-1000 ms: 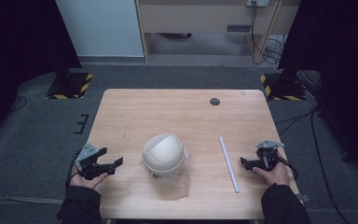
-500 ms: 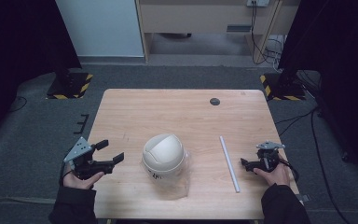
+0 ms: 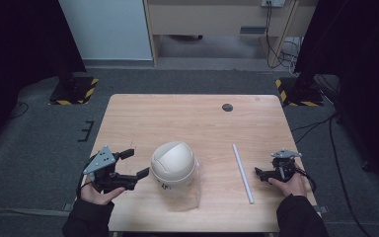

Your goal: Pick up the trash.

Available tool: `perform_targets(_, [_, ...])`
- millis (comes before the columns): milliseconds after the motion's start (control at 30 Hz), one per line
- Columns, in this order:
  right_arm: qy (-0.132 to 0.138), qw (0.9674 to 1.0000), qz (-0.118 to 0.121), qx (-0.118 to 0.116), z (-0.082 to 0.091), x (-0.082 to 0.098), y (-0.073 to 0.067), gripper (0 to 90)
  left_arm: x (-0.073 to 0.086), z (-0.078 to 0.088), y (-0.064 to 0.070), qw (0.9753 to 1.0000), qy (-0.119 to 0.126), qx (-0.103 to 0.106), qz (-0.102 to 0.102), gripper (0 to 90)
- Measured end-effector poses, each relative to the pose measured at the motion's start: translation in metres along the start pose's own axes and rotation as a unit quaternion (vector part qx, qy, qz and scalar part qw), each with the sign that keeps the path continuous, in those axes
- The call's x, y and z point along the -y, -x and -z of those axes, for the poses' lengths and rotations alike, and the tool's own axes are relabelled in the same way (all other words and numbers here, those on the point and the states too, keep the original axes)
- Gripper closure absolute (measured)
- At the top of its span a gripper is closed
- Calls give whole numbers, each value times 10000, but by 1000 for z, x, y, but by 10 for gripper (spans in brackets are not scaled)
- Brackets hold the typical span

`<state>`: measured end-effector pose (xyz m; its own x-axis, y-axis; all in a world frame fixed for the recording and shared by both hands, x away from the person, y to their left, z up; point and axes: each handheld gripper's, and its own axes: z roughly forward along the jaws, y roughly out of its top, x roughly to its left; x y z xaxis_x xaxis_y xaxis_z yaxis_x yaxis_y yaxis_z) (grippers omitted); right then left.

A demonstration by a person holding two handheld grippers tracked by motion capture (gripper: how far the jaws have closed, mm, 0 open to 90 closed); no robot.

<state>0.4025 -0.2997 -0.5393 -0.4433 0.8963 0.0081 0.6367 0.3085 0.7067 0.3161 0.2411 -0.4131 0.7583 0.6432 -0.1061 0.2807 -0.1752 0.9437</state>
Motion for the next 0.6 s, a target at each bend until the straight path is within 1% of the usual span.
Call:
perform_targets(100, [1,10000,4,0,0,0,0,8,-2,-8,8,9999,-18,160,-7,108])
perform_targets(167, [4,10000,5,-1,0,0,0,8,-2,-15,13,9996,-119,242,-84,108])
perform_targets(233, [7,10000,-16,3,0,0,0,8,-3,-20,15,9993,-180,296,-113,107])
perform_targets(433, [4,10000,-14,11,0,0,0,8,-9,-37,18,9987,-261,433,-109,104])
perform_targets(500, [-15,10000,-43,11,0,0,-1,8,-10,-44,20,9980,-356,496,-135,99])
perform_targets(533, [-15,10000,-43,11,0,0,-1,8,-10,-44,20,9980,-356,496,-135,101])
perform_targets(567, [-4,10000,-37,20,0,0,-1,8,-10,-46,20,9977,-398,535,-126,101])
perform_targets(600, [-4,10000,-25,21,0,0,-1,8,-10,-51,21,9971,-450,608,-43,102])
